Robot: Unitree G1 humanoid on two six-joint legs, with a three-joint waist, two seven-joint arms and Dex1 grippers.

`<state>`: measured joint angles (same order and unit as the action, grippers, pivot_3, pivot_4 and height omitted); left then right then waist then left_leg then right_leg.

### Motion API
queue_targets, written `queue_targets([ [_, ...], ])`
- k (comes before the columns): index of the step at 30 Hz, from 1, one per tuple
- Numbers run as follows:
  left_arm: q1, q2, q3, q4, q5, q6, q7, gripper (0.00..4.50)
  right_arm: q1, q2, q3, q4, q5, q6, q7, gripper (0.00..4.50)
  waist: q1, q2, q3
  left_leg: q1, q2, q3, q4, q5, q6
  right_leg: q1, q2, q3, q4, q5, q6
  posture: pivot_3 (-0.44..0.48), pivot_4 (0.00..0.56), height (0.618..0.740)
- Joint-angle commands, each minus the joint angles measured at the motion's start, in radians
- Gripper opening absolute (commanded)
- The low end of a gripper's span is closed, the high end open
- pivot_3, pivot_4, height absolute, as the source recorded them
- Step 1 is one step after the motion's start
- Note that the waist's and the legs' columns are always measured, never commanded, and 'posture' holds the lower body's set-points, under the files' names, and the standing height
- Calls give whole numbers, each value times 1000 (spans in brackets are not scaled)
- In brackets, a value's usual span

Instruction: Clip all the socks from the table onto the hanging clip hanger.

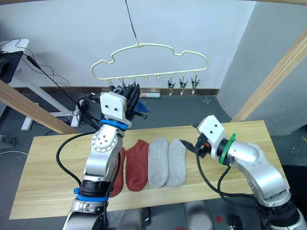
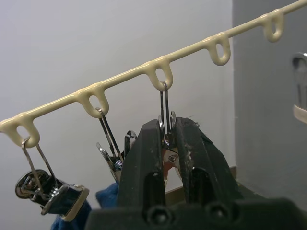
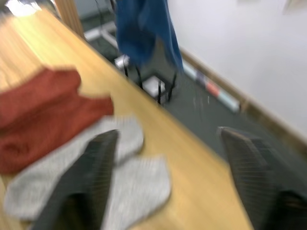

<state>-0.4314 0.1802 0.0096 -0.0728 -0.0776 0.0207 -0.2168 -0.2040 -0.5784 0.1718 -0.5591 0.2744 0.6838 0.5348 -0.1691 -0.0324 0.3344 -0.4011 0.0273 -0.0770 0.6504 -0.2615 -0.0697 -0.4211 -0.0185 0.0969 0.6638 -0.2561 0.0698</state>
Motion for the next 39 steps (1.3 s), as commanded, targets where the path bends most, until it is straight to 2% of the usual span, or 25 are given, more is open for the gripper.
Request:
queue_targets([
  [1,1,37,20,-40,-68,19,-82,80,21,36,92,89,-117,-100,-52,4500,-1,0,0,1,0,0,0,0,0,0,0,0,0,0,0,-271,333,740],
  [6,7,83,29,-48,-103,52,-142,80,-50,109,228,367,-267,-287,-54,4500,-2,0,0,1,0,1,0,0,0,0,0,1,0,0,0,-236,352,740],
  [12,32,96,21,-82,-103,72,-157,80,-142,186,251,611,-326,-413,-31,4500,5,0,0,1,0,0,0,0,0,1,0,1,0,0,0,-215,364,740],
  [17,45,96,18,-98,-99,85,-152,80,-175,220,271,720,-360,-457,18,4500,8,1,0,1,1,0,0,0,0,1,0,0,1,0,0,-199,367,740],
  [22,52,94,16,-106,-96,93,-149,80,-168,245,283,762,-391,-403,42,4500,8,1,0,2,1,0,0,0,0,1,0,0,1,0,0,-196,366,740],
  [28,54,100,13,-112,-110,106,-166,80,-151,240,270,766,-423,-368,28,2587,9,1,0,3,0,-1,0,0,0,2,0,0,2,0,0,-197,364,740],
  [35,40,108,33,-125,-187,151,-220,80,-121,215,250,702,-435,-348,33,126,16,1,0,3,0,-1,2,0,0,3,0,0,2,0,0,-192,353,740],
  [36,38,111,34,-131,-202,160,-232,80,-119,207,244,678,-437,-349,34,0,19,1,0,3,0,-1,2,0,0,3,0,0,1,0,0,-192,353,740],
  [39,38,121,41,-148,-246,192,-262,80,-123,179,232,597,-449,-355,38,0,27,1,0,2,0,-1,2,0,0,2,0,0,1,0,0,-187,346,740],
])
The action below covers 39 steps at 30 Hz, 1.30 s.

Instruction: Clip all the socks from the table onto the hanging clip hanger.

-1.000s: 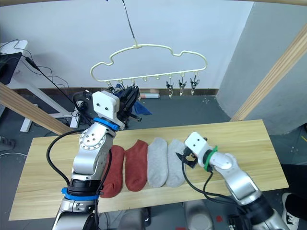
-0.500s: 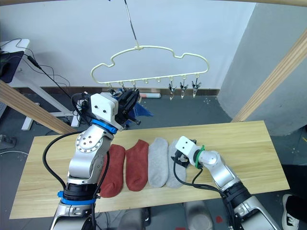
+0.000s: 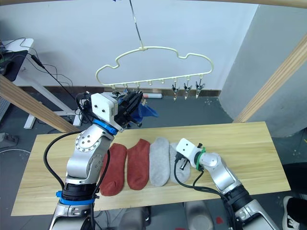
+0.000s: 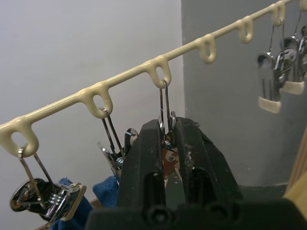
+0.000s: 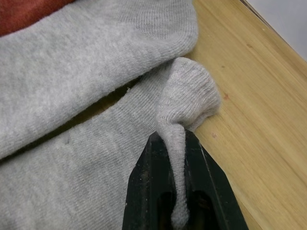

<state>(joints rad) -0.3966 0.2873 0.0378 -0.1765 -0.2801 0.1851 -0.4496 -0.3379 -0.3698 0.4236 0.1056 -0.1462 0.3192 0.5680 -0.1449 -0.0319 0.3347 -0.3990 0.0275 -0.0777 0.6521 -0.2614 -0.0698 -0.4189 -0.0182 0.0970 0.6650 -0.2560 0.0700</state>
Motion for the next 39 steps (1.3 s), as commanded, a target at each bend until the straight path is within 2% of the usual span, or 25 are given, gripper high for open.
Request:
queue_targets([
  [1,2,19,15,-51,-62,41,-43,80,4,-41,-24,-108,-33,10,8,0,4,0,0,-1,0,0,0,0,0,0,0,0,0,0,0,-187,346,740],
  [5,-8,32,28,-69,-126,98,-74,80,-36,-44,-41,-258,-20,22,30,0,2,0,0,-1,0,0,0,0,0,-2,0,0,0,0,0,-196,348,740],
  [9,-13,39,37,-79,-161,137,-83,80,-102,-21,-32,-304,-25,18,45,0,3,0,0,-1,1,0,-1,0,0,-2,1,0,0,0,0,-200,348,740],
  [14,-23,48,44,-91,-195,185,-85,80,-188,51,-33,-272,-16,0,35,0,4,0,0,-2,0,0,-1,0,0,-2,0,0,-1,0,0,-200,345,740],
  [23,-22,56,49,-107,-212,220,-87,80,-203,184,-97,-198,52,-2,-22,0,5,0,0,-2,1,0,-3,0,0,-2,0,-1,-2,0,0,-196,344,740],
  [29,-19,56,48,-106,-211,223,-91,80,-190,215,-134,-200,101,14,-24,0,4,0,0,-2,1,0,-3,0,0,-2,0,-1,-2,0,0,-200,345,740],
  [39,-13,51,44,-105,-209,222,-88,80,-206,237,-127,-217,141,15,-5,0,3,0,0,-2,1,0,-3,0,0,-3,0,-1,-2,0,0,-201,344,740],
])
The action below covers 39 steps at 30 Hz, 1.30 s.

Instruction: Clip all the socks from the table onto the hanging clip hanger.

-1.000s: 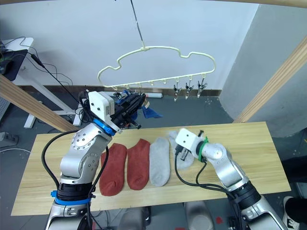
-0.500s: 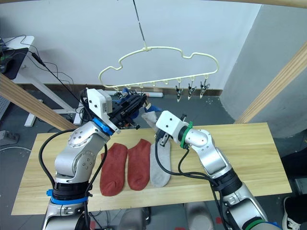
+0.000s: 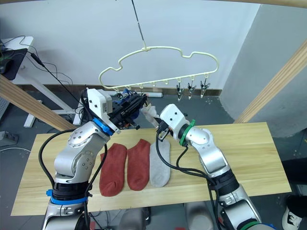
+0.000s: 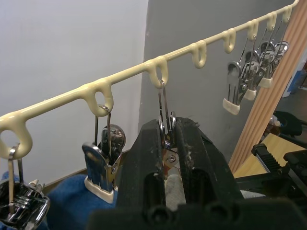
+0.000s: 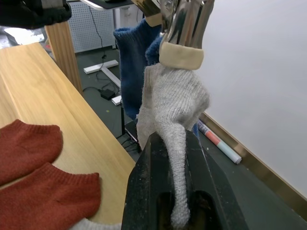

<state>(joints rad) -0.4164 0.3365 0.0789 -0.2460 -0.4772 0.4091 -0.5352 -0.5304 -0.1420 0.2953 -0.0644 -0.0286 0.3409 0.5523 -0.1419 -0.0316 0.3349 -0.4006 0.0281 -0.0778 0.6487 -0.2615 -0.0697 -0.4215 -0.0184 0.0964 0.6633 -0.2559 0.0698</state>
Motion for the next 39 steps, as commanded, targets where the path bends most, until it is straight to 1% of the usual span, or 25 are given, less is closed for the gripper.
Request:
queue_targets([
  [1,7,1,3,-36,-12,-2,-3,80,-16,10,4,-47,24,-9,12,0,0,0,0,0,0,0,0,0,0,0,0,0,0,0,0,-199,344,740],
  [15,35,0,3,-49,-17,11,11,80,-52,36,-5,-54,44,1,7,0,0,0,0,0,0,0,0,0,0,0,0,0,0,0,0,-198,338,740],
  [17,37,-1,8,-47,-28,26,14,792,-54,38,-5,-55,45,3,8,0,0,0,0,0,0,0,0,0,0,0,0,0,0,0,0,-199,337,740],
  [18,39,1,8,-45,-27,27,14,1005,-54,38,-6,-55,45,2,8,0,0,0,0,0,0,0,0,0,0,0,0,0,0,0,0,-199,337,740],
  [21,44,7,7,-45,-24,28,8,1974,-55,40,-6,-56,46,2,8,0,0,0,0,0,0,0,0,0,0,0,0,0,0,0,0,-199,336,740],
  [24,53,18,5,-51,-21,31,-4,2838,-55,43,-6,-57,47,2,8,0,0,0,0,0,0,0,-1,0,0,0,0,0,0,0,0,-198,335,740],
  [34,82,39,7,-71,-15,33,-7,2838,-55,61,-19,-54,62,29,-5,0,0,0,0,0,0,0,-1,0,0,-1,0,0,0,0,0,-197,335,740],
  [37,85,44,10,-72,-15,31,-9,2874,-54,52,-16,-59,64,41,-5,774,0,0,0,0,0,0,-1,0,0,-1,0,0,0,0,0,-197,335,740],
  [39,89,55,9,-76,-9,25,-17,2874,-49,35,-5,-71,50,55,-9,1386,0,0,0,0,0,0,-1,0,0,-1,0,0,0,0,0,-199,333,740],
])
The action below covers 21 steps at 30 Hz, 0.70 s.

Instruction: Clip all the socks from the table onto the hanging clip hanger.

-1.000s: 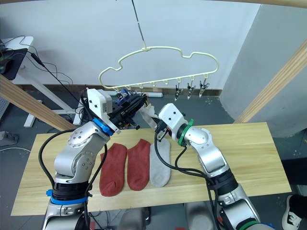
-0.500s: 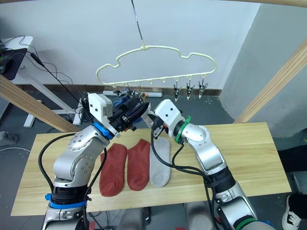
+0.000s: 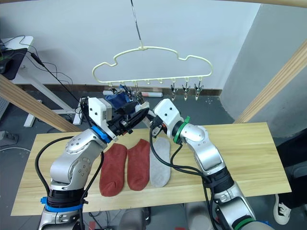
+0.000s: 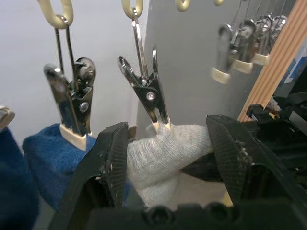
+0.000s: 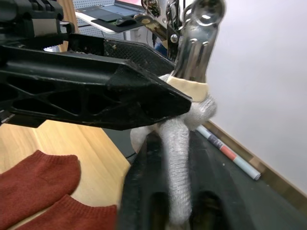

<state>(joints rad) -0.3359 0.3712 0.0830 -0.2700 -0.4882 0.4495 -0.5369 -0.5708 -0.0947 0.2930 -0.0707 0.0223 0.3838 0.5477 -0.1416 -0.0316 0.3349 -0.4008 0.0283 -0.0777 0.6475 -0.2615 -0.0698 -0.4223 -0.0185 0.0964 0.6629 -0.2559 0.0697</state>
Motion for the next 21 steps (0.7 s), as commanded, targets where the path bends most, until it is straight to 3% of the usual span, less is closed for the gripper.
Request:
queue_targets([
  [1,13,30,2,-53,12,-17,-18,2874,-3,-28,8,-75,-13,20,-1,1852,0,0,0,0,0,0,0,0,0,0,0,0,0,0,0,-200,331,740],
  [5,34,71,-29,-55,45,-67,-77,2874,44,-78,43,-139,-35,58,5,3191,0,0,0,0,0,0,0,0,0,0,0,0,0,0,0,-199,324,740],
  [8,42,105,-53,-49,76,-123,-135,2874,117,-131,65,-236,-71,82,-7,3191,2,0,0,0,0,0,-1,0,0,0,0,0,-1,0,0,-195,321,740],
  [12,39,157,-60,-32,84,-194,-230,2874,199,-129,-16,-398,-85,149,-101,3191,3,0,0,-1,0,0,-1,0,0,-2,0,0,-1,0,0,-206,318,740],
  [16,13,177,-41,-14,45,-183,-282,2874,191,-106,-96,-510,-50,232,-141,3191,1,0,0,-1,0,0,-1,0,-1,-2,0,0,0,0,0,-223,316,740],
  [21,-24,174,-33,10,42,-190,-293,2874,129,-82,-162,-528,-11,296,-170,3191,-2,0,0,-1,0,0,-1,1,-1,-2,0,0,0,0,0,-231,307,740],
])
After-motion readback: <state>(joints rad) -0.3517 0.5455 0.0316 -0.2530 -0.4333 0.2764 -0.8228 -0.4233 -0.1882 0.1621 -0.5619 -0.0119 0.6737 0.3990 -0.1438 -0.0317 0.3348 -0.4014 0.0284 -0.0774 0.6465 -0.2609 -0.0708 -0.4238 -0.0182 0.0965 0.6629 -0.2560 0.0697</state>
